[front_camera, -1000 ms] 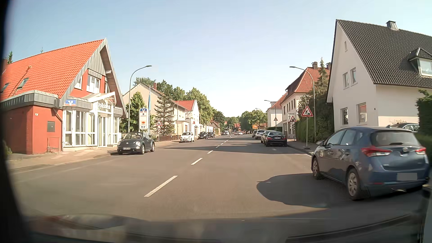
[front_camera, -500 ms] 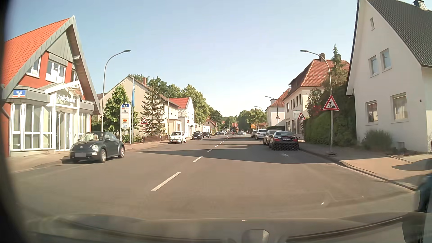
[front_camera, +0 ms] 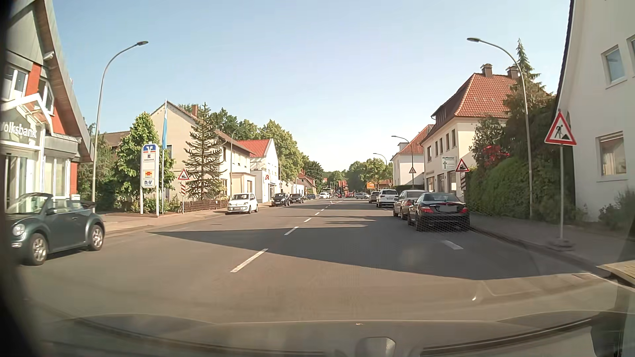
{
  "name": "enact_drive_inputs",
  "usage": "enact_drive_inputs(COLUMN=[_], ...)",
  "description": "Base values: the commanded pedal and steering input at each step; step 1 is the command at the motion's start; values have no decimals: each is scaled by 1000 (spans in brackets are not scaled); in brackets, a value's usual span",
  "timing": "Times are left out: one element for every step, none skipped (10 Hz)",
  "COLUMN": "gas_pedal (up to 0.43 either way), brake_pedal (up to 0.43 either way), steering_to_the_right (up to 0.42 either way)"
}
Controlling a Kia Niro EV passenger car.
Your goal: Follow the waypoints while adhering to traffic rules and regulations
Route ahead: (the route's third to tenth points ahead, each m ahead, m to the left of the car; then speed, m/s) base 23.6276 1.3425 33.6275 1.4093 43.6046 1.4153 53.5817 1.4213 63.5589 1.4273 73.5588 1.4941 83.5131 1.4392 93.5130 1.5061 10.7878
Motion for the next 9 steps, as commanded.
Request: enact_drive_inputs(gas_pedal=[138, 138, 138, 138, 138, 138, 138, 138, 138], brake_pedal=[6, 6, 6, 6, 6, 6, 6, 6, 6], steering_to_the_right=[7, 7, 7, 7, 7, 7, 6, 6, 5])
